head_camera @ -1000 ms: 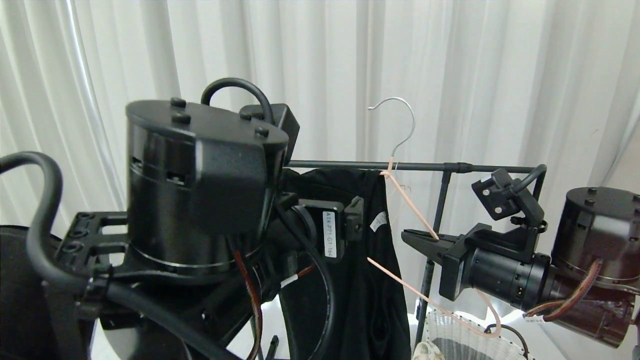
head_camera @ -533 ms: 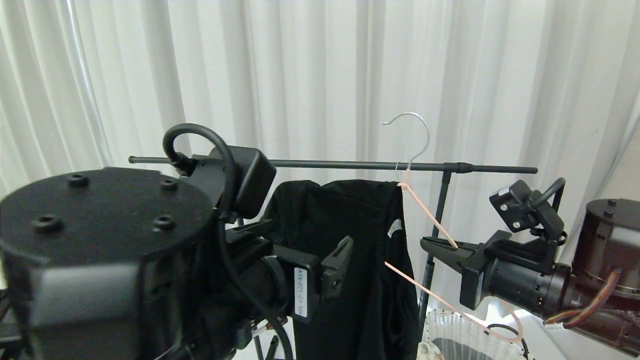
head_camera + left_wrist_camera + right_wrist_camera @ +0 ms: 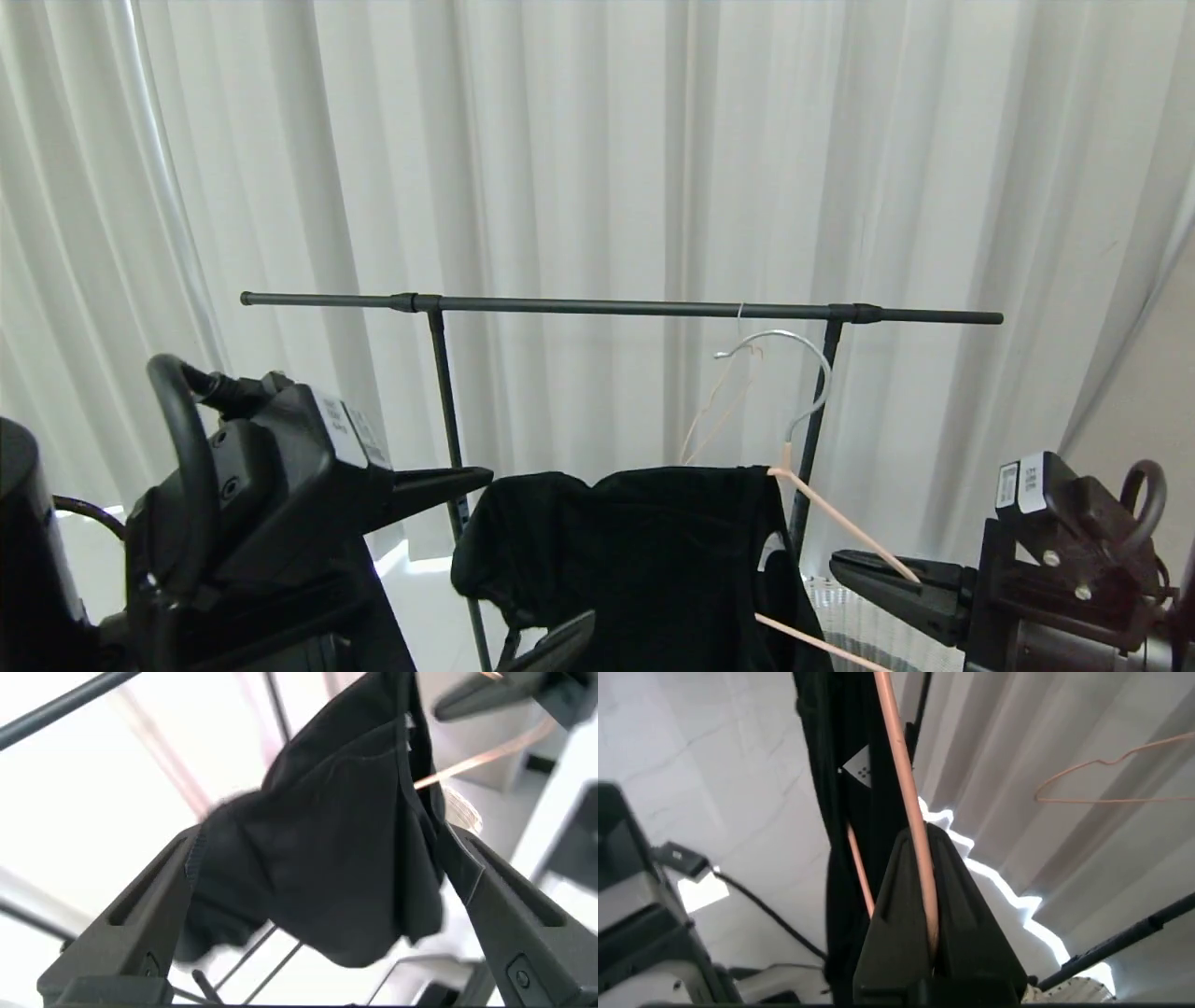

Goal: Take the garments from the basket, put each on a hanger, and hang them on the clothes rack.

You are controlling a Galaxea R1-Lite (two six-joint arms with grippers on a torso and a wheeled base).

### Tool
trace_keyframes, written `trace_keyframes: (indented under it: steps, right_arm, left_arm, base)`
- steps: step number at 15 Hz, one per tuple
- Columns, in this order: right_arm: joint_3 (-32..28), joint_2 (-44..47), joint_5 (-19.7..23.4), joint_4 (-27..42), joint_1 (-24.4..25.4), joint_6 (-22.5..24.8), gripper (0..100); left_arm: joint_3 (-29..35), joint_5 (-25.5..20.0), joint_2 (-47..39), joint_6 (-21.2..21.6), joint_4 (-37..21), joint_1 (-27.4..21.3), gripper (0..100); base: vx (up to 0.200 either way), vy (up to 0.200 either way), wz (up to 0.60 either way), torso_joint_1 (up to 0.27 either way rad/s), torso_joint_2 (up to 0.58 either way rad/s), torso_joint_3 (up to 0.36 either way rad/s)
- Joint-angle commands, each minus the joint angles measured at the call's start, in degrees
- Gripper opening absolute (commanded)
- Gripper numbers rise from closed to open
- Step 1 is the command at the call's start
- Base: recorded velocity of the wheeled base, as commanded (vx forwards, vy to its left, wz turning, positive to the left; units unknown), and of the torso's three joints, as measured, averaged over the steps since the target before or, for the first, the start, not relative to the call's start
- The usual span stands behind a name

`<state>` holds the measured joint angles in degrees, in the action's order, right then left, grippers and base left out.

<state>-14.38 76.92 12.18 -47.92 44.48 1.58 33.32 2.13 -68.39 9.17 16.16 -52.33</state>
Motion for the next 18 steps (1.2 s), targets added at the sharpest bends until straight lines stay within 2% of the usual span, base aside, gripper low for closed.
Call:
trace_keyframes:
  steps: [1, 3, 5, 9, 18]
  right_arm:
    - [2.26, -1.42, 0.04, 0.02, 2.63, 1.05, 0]
    - [3.05, -1.69, 0.04, -0.07, 5.61, 1.23, 0]
    - [3.4, -1.78, 0.04, -0.07, 7.37, 2.55, 0]
    - [3.49, -2.66, 0.04, 0.02, 7.64, 6.06, 0]
    - [4.72, -4.15, 0.04, 0.02, 7.81, 8.79, 0]
  left_arm:
    - [-1.41, -3.1, 0.98, 2.35, 0.01, -0.22, 100]
    - [-2.12, -6.97, -0.17, 4.63, 0.01, -2.16, 100]
    - [-1.85, -7.32, -2.63, 4.72, 0.1, -3.3, 100]
    - [-1.41, -7.32, -9.04, 4.19, 5.9, -2.42, 100]
    - [-2.56, -10.13, -12.56, 4.46, 6.07, -2.95, 100]
  base:
    - [0.0, 0.0, 0.0, 0.0, 0.0, 0.0]
    - [0.0, 0.0, 0.0, 0.0, 0.0, 0.0]
    - [0.0, 0.0, 0.0, 0.0, 0.0, 0.0]
    - [0.0, 0.0, 0.0, 0.0, 0.0, 0.0]
    - [0.0, 0.0, 0.0, 0.0, 0.0, 0.0]
